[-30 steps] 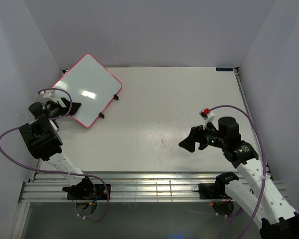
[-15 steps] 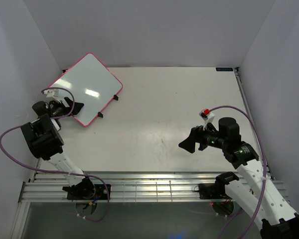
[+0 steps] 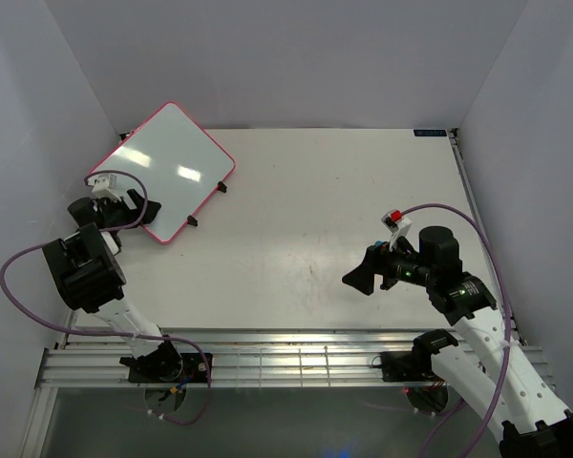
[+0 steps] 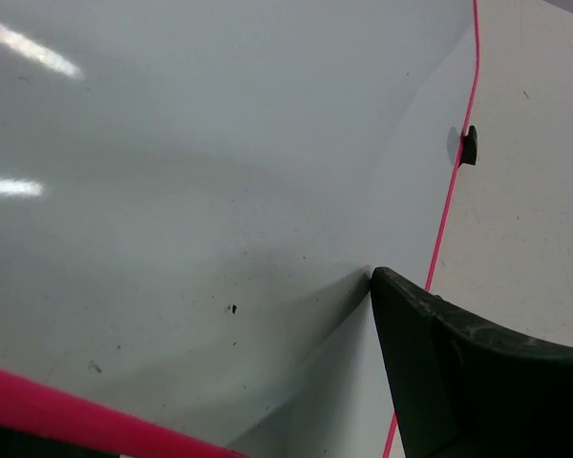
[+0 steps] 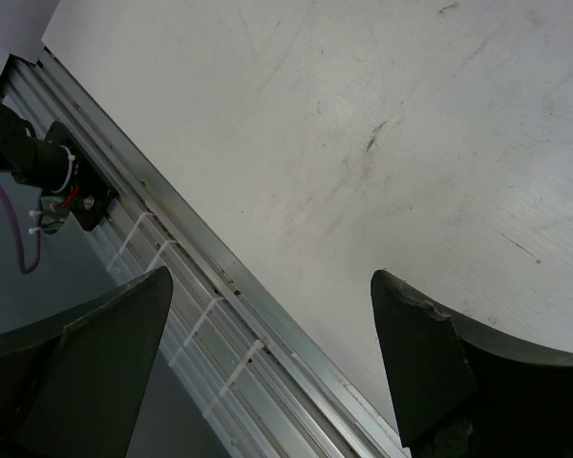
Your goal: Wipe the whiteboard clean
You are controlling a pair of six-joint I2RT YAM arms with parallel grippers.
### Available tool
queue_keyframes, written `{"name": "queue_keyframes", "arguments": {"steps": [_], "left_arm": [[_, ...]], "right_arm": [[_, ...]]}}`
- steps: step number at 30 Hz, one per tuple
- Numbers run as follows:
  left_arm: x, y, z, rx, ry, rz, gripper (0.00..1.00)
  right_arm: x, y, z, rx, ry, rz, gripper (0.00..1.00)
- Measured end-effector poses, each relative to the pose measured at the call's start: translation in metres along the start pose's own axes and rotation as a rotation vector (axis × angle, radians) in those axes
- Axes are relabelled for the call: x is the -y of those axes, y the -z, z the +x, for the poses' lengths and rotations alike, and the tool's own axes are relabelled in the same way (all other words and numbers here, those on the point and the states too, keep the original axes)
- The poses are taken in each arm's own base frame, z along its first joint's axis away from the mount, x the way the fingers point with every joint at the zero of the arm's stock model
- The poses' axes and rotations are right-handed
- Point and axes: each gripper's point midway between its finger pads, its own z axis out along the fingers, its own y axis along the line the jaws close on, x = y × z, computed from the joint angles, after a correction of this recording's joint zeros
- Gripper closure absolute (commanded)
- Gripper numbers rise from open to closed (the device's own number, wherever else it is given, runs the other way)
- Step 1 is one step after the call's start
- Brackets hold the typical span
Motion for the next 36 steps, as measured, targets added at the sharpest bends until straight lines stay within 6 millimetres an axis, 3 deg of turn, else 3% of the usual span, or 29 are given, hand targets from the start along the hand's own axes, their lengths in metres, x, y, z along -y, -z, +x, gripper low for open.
{"name": "queue_keyframes", "arguments": {"steps": [14,20,28,32,36], "left_arm": [[-0.001,0.025,-0.020,0.060,-0.047,-0.155,0.02],[-0.004,0.040,-0.015,0.069,-0.015,-0.250,0.02],[-0.005,0.078,-0.039,0.167,0.096,-0.455,0.02],[0.013,0.093,-0.058,0.199,0.206,-0.464,0.02],[0.058,0.103,-0.077,0.223,0.258,-0.344,0.02]], "right_arm": [[-0.003,0.001,0.001,0.000,0.005,-0.012,0.10],[-0.005,0.001,0.002,-0.001,0.012,-0.020,0.10],[-0.003,-0.001,0.003,-0.009,0.022,-0.013,0.10],[0.003,-0.003,0.003,-0.015,0.020,0.014,0.10],[0.010,-0.003,0.000,-0.011,0.018,0.055,0.10]]}}
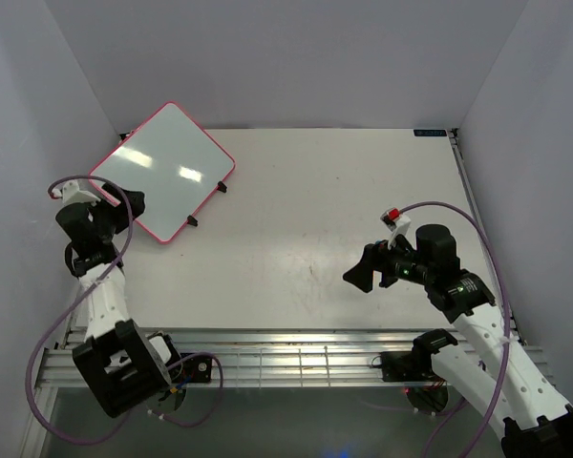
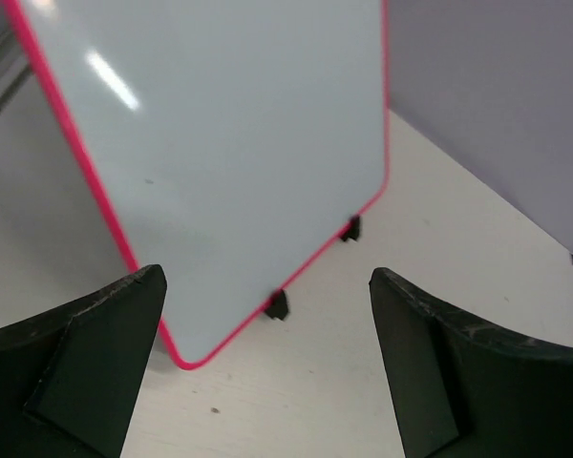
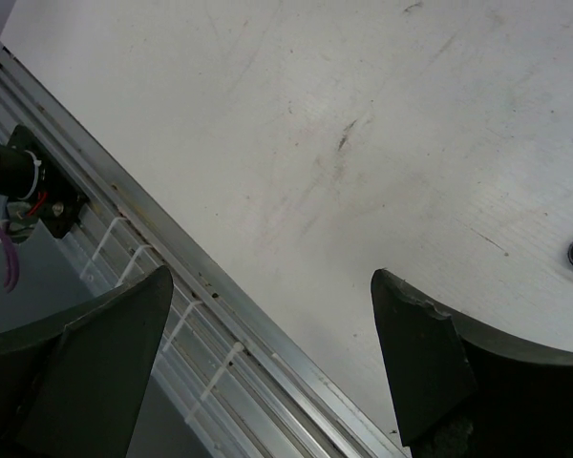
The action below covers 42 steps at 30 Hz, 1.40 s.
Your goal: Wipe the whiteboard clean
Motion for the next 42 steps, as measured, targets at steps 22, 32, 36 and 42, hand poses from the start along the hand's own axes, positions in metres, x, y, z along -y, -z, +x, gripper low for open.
{"name": "queue_keyframes", "arguments": {"steps": [22,32,36,42], "left_arm": [[0.158,0.193,0.011,0.000,-0.325,0.375,0.02],[0.143,0.216,0.000,0.076,-0.414,0.287,0.02],[0.134,0.212,0.002,0.079,-0.419,0.244,0.02],[0.131,0.209,0.006,0.069,-0.422,0.237,0.02]], "right_arm": [[0.050,0.073,-0.074,0.249,0.079,0.521,0.10],[0.068,0.128,-0.075,0.318,0.109,0.754,0.10],[0.069,0.143,-0.072,0.360,0.110,0.789,0.10],[0.061,0.165,-0.074,0.445,0.138,0.795,0.10]]}}
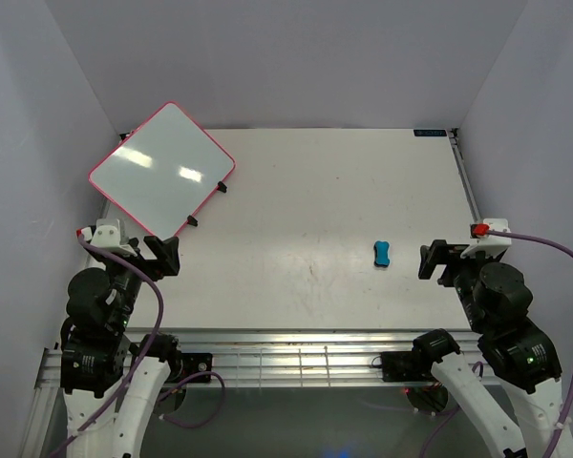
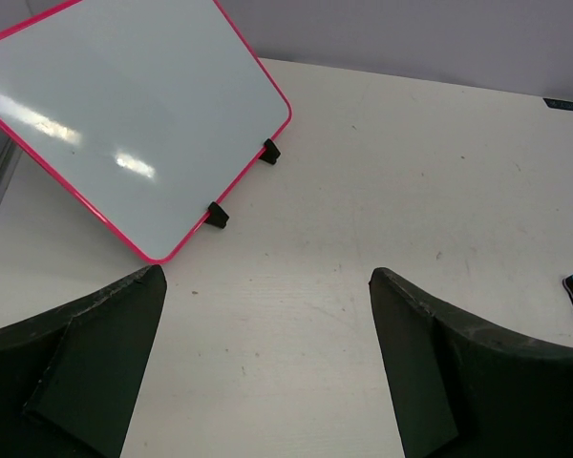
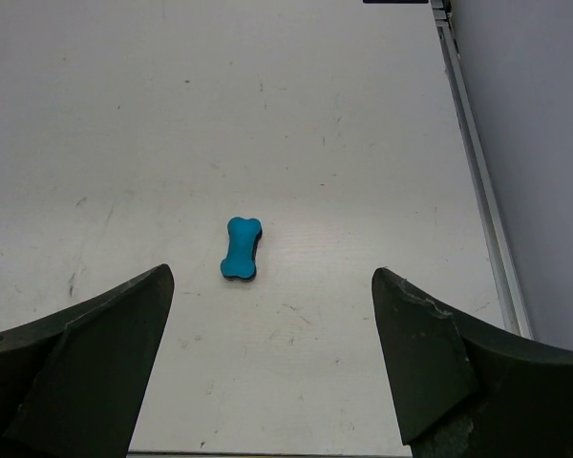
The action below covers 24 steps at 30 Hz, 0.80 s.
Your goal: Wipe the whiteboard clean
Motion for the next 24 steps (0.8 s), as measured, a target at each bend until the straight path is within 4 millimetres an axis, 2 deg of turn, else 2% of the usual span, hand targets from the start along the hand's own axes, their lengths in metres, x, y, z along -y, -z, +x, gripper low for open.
{"name": "queue_keyframes", "arguments": {"steps": [6,24], "left_arm": [[0.0025,0.0000,0.0007,-0.003,-0.002,0.014,0.02],[0.0033,-0.0011,0.0028,-0.007,-0.003,0.019,0.02]], "right_arm": [[0.0044,0.0070,-0.0041,0.036,0.001,0.006,0.10],[0.0036,0.0071,-0.0034,0.036,0.001,0.001,0.10]]}}
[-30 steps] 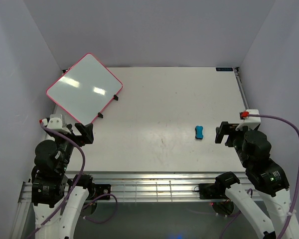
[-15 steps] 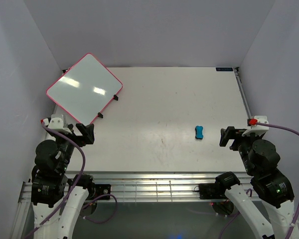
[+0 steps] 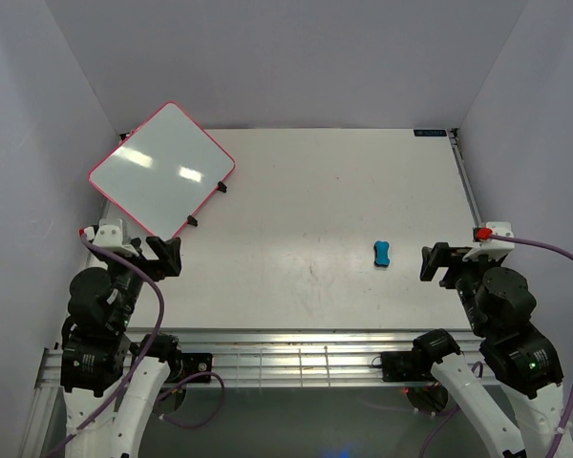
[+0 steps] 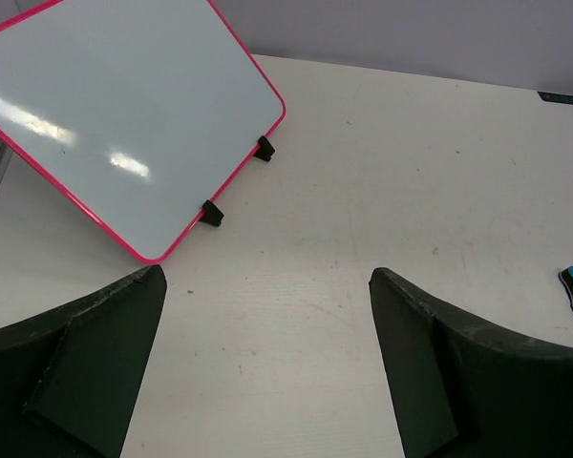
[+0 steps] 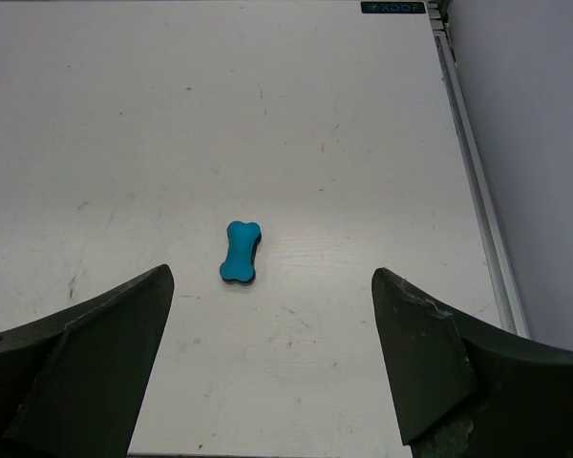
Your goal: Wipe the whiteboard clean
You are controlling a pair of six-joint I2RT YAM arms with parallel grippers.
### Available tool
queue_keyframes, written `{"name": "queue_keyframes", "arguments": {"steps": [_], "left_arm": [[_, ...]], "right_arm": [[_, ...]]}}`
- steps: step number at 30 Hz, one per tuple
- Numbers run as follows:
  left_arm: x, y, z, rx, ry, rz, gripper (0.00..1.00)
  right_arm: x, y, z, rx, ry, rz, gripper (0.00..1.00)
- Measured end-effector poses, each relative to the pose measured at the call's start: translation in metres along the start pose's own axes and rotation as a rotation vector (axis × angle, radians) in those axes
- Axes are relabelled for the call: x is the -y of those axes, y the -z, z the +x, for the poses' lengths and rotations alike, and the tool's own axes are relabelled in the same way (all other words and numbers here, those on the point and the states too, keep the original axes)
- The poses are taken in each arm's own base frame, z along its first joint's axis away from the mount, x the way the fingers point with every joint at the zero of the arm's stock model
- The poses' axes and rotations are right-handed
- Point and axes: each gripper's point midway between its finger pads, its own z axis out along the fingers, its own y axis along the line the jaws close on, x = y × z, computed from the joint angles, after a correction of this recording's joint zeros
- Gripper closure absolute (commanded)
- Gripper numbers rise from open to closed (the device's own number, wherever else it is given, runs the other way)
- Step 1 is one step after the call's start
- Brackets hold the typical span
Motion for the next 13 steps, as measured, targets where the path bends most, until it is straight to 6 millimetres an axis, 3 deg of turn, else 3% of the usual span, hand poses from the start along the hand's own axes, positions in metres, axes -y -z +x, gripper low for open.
{"name": "queue_keyframes", "arguments": {"steps": [13], "left_arm": [[0.0000,-0.0009,0.0008,-0.001,0.000,0.000,0.02]], "right_arm": [[-0.0018,-0.0034,0.0058,-0.017,0.003,-0.004,0.10]]}}
